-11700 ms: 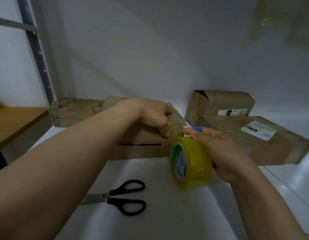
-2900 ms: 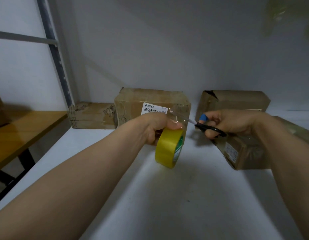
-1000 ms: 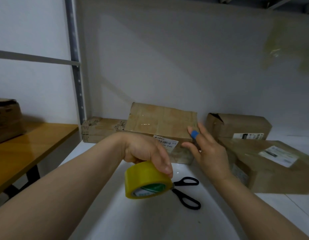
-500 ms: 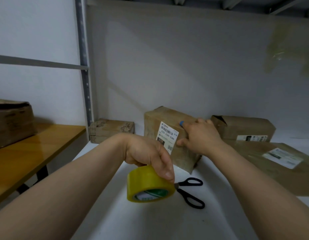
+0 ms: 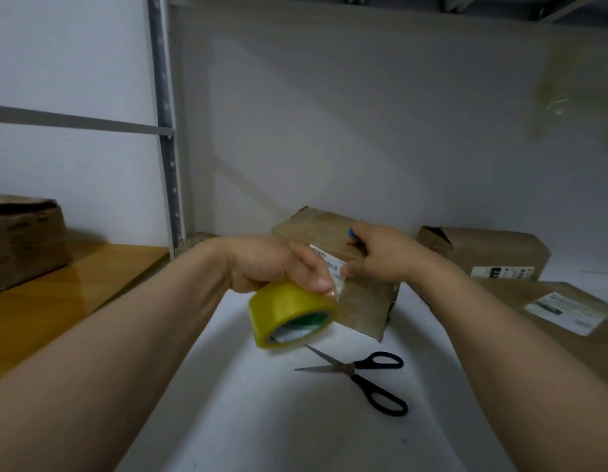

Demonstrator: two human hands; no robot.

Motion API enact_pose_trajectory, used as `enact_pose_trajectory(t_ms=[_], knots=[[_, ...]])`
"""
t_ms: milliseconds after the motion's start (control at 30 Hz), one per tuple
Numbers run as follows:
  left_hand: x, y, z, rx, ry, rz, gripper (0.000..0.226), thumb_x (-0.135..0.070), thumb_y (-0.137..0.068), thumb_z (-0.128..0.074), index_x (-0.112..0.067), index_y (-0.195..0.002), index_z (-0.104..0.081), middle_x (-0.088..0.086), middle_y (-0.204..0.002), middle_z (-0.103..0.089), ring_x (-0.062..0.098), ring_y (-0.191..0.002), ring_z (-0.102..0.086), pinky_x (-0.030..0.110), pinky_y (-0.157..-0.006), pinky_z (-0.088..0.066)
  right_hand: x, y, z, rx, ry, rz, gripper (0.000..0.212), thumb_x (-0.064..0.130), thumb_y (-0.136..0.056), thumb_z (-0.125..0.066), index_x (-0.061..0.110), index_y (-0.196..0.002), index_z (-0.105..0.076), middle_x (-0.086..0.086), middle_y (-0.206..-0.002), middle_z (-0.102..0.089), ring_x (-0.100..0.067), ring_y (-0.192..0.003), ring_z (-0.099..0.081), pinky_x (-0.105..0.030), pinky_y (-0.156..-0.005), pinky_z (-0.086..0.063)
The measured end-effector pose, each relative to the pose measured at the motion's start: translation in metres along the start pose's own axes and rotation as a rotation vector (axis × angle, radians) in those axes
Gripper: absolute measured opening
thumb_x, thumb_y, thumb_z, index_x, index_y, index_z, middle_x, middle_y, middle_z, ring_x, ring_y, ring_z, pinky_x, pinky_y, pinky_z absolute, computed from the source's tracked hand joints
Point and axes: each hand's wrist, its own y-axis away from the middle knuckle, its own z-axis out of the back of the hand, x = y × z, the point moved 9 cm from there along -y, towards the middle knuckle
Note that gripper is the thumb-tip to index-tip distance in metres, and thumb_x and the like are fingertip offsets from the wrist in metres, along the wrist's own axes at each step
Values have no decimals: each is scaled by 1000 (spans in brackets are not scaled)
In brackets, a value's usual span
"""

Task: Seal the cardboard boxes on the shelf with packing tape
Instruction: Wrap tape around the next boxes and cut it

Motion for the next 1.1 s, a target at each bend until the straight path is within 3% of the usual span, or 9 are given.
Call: enact_pose_trajectory(t_ms=[100, 233, 367, 500, 600, 700, 800, 900, 1100], knots=[[-14, 6, 23, -130, 13, -18, 12, -11, -92, -67, -5, -101, -71, 21, -117, -70, 37, -107, -68, 43, -98, -53, -8, 6, -3, 50, -108, 37, 54, 40, -83, -80, 26, -127, -52, 11, -129, -57, -13, -113, -56, -31, -93, -46], [-18, 7, 30, -171, 44, 43, 12, -8, -96, -59, -6, -98, -71, 4, -99, -72, 13, -85, -71, 27, -80, -59, -4, 12, -5, 119, -162, 101, 54, 29, -91, -73, 29, -140, -50, 15, -129, -53, -2, -112, -50, -10, -82, -38], [-9, 4, 32, -268, 110, 28, 19, -6, -93, -64, 5, -108, -71, -6, -100, -71, 17, -99, -69, 37, -97, -54, -1, 12, -7, 136, -58, 103, 55, 35, -98, -64, 29, -149, -44, 5, -139, -54, -12, -116, -50, -26, -90, -38], [-2, 18, 51, -404, 388, 21, 16, -10, -93, -63, -2, -105, -70, 14, -103, -74, 25, -83, -74, 33, -71, -62, 3, 14, -2, 152, 0, 46, 50, 42, -99, -58, 23, -144, -48, 0, -136, -56, -19, -118, -54, -32, -95, -43], [0, 31, 63, -448, 584, 60, 18, -16, -80, -71, -7, -96, -70, 13, -90, -71, 23, -66, -72, 34, -60, -61, 6, 11, 0, 104, -55, 29, 53, 50, -101, -51, 21, -145, -48, -1, -138, -56, -21, -122, -54, -37, -102, -45], [-7, 34, 70, -471, 591, 81, 15, -18, -82, -71, -8, -94, -72, 9, -85, -69, 21, -64, -69, 32, -59, -61, 5, 8, 0, 71, -64, 8, 58, 53, -100, -50, 26, -150, -42, 1, -144, -54, -19, -126, -52, -32, -99, -42], [-16, 34, 76, -498, 571, 61, 13, -18, -95, -63, -9, -93, -72, 7, -83, -69, 19, -64, -67, 30, -58, -61, 7, 5, 1, 84, 40, 7, 54, 53, -99, -52, 26, -146, -48, -1, -139, -58, -23, -123, -55, -39, -104, -45], [-20, 35, 80, -512, 573, 54, 13, -19, -95, -63, -10, -93, -72, 7, -85, -70, 20, -70, -66, 32, -62, -61, 17, 6, 8, 59, 147, 52, 43, 49, -102, -47, 19, -130, -60, 0, -107, -67, -21, -99, -61, -41, -91, -51], [-21, 58, 105, -646, 655, 38, 15, -19, -95, -64, -8, -99, -72, 11, -88, -70, 25, -77, -65, 37, -68, -61, 43, 30, 14, 124, 84, 202, 42, 52, -95, -60, 31, -132, -60, 17, -104, -61, -2, -88, -54, -21, -72, -42]])
